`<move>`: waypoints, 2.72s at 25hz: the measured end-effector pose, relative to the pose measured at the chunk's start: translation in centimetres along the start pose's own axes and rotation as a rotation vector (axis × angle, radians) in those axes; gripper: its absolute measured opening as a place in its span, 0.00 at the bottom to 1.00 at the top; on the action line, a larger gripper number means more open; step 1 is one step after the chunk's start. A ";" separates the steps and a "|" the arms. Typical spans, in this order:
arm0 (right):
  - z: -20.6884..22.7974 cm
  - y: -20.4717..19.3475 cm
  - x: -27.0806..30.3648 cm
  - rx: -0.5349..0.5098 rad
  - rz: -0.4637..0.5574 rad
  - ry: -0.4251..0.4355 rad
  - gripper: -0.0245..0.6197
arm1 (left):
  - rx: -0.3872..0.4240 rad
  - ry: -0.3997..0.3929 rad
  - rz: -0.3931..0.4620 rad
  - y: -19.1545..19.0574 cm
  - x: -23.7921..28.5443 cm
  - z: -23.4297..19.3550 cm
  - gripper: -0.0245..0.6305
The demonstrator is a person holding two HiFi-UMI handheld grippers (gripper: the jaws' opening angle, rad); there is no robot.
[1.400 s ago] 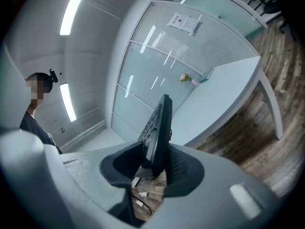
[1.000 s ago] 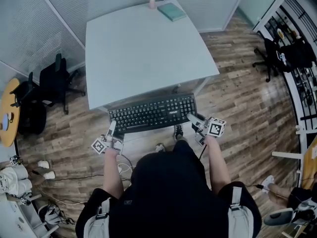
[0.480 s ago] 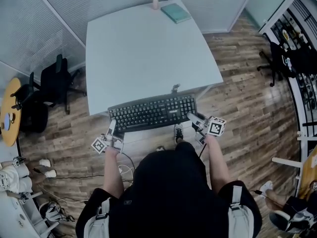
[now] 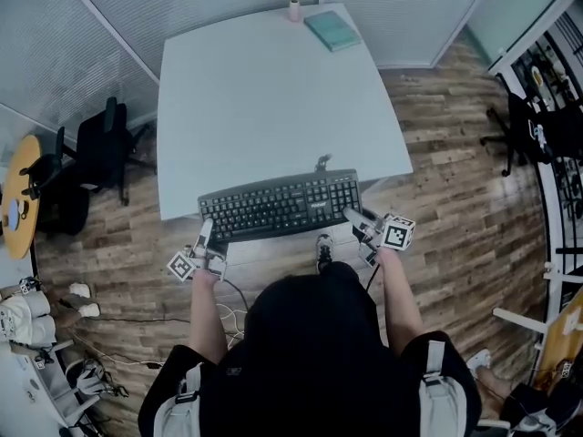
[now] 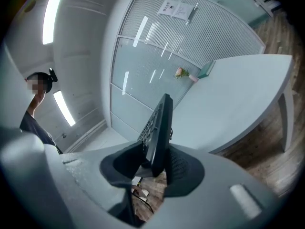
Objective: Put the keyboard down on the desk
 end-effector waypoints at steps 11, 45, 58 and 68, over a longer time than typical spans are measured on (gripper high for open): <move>6.1 9.2 2.7 0.026 -0.107 0.049 0.24 | 0.026 0.081 0.104 1.0 6.7 -1.6 0.18; 9.8 13.0 5.4 -0.067 -0.289 0.058 0.26 | 0.069 0.214 0.104 1.5 9.2 -5.6 0.19; 10.6 11.6 5.2 -0.053 -0.256 0.040 0.26 | 0.111 0.258 0.017 2.5 9.9 -6.1 0.20; 11.8 10.8 4.9 -0.017 -0.277 0.018 0.27 | 0.071 0.302 0.020 1.5 10.0 -6.7 0.20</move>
Point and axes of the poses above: the fingertips, and each gripper's own axes: x forward along the fingers, z to its right, y out of its top, the point moved 6 cm from there along -x, backward along the fingers, and after that the axes turned 8 degrees about -z, right-handed, at the moved point
